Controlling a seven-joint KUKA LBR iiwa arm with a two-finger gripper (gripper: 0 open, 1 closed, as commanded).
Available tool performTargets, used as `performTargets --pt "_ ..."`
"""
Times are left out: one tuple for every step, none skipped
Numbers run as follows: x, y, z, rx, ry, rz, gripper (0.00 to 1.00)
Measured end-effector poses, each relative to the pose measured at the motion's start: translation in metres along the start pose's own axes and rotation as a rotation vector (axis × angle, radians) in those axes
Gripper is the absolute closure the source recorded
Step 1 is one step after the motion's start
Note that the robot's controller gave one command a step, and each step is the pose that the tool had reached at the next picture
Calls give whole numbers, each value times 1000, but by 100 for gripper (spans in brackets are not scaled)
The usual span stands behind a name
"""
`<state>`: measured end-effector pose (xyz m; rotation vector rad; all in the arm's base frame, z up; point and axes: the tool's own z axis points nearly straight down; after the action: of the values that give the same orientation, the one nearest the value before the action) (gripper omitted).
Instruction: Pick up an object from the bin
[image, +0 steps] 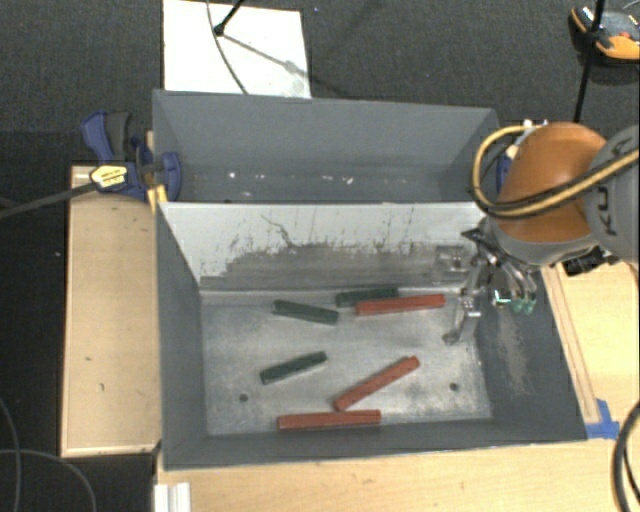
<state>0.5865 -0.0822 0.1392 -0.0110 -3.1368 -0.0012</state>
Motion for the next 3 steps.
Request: performTargets --pt "-2 0 -5 1 -8 -2 0" --pt "46 47 42 1 -11 72 0" --pt "52 56 69 -3 -4 98 0"
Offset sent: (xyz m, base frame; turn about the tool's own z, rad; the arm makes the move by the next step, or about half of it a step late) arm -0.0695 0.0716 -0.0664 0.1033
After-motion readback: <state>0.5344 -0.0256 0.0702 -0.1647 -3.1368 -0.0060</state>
